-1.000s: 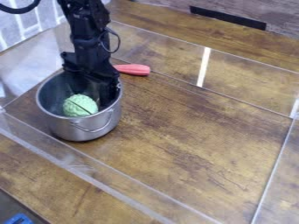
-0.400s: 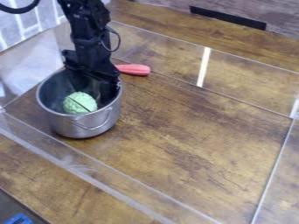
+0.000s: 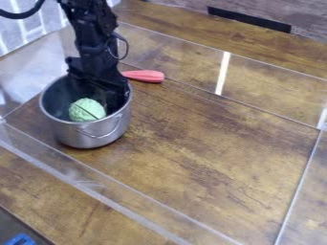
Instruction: Put the green object in the silver pot
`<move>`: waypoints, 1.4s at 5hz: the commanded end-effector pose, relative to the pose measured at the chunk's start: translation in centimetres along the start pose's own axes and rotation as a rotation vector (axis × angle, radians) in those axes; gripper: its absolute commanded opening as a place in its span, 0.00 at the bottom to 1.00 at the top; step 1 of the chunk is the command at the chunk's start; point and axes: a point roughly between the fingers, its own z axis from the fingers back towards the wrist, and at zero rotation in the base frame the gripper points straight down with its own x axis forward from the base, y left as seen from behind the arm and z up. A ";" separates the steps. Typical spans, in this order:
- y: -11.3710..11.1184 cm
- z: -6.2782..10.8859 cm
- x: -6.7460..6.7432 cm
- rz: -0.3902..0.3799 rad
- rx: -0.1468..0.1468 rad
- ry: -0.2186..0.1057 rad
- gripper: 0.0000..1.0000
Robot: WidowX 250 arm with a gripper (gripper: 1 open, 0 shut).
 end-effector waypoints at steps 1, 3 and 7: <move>1.1 0.7 0.4 0.021 0.016 -0.031 1.00; 1.2 0.4 0.2 0.025 0.017 -0.020 1.00; 0.9 0.4 -0.2 0.039 0.007 0.006 0.00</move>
